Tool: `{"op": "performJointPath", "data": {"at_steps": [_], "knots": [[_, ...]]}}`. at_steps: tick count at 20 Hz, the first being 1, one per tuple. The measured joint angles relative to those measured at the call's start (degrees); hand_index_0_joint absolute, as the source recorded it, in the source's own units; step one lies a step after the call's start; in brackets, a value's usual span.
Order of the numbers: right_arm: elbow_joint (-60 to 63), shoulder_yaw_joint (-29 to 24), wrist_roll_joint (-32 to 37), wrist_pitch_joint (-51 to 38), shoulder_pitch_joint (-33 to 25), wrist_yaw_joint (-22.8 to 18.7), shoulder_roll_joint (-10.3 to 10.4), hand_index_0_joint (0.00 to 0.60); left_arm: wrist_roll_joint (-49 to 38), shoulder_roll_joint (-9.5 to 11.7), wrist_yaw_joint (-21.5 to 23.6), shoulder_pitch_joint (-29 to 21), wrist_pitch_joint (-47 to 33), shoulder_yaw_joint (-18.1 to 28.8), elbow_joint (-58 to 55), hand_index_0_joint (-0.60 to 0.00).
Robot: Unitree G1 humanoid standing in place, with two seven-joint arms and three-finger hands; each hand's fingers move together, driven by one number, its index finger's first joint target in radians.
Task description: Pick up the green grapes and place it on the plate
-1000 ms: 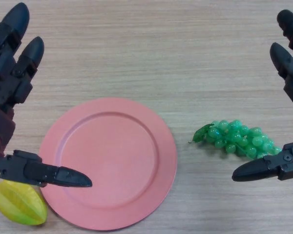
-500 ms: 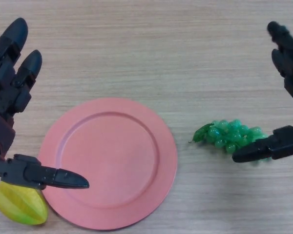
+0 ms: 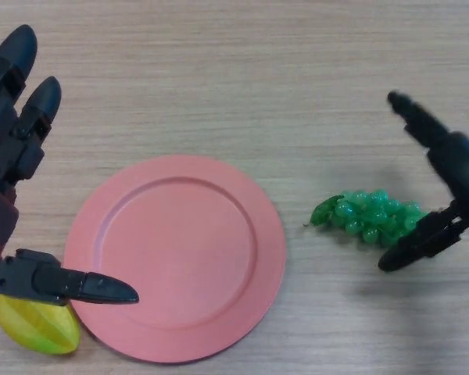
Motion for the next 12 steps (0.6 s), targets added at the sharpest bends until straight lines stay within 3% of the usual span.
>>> {"op": "performJointPath", "data": {"at_steps": [3, 5, 6, 7, 8, 10, 12], "knots": [[8.33, 1.25, -5.36, -5.04, -2.68, -0.09, 0.12, 0.000, -1.50, 0.00, -0.01, 0.03, -0.03, 0.10, 0.13, 0.000], [11.30, 1.28, -6.23, -6.23, -3.70, -0.18, 0.17, 0.201, -1.99, 0.00, -0.02, 0.08, -0.74, 0.78, 0.73, 0.000], [12.40, 1.28, -7.49, -7.28, -3.96, -0.32, 0.17, 0.350, -1.98, 0.00, -0.01, 0.10, -0.75, 1.74, 0.79, 0.000], [13.36, 1.28, -8.73, -8.28, -4.11, -0.36, 0.12, 0.451, -1.98, 0.00, 0.00, 0.12, -0.87, 2.06, 0.81, 0.000], [15.97, 1.32, -11.14, -10.60, -4.78, -0.52, 0.02, 0.591, -1.99, 0.00, -0.04, 0.27, -1.11, 2.01, 0.86, 0.000], [17.54, 1.70, -17.36, -14.78, -5.31, -1.79, -0.75, 0.600, -1.98, -0.03, -0.16, 0.76, -1.93, 2.00, 0.98, 0.000], [17.52, 1.70, -17.69, -14.90, -5.36, -1.95, -0.77, 0.600, -2.03, -0.08, -0.27, 1.37, -2.53, 2.09, 0.98, 0.000]]}}
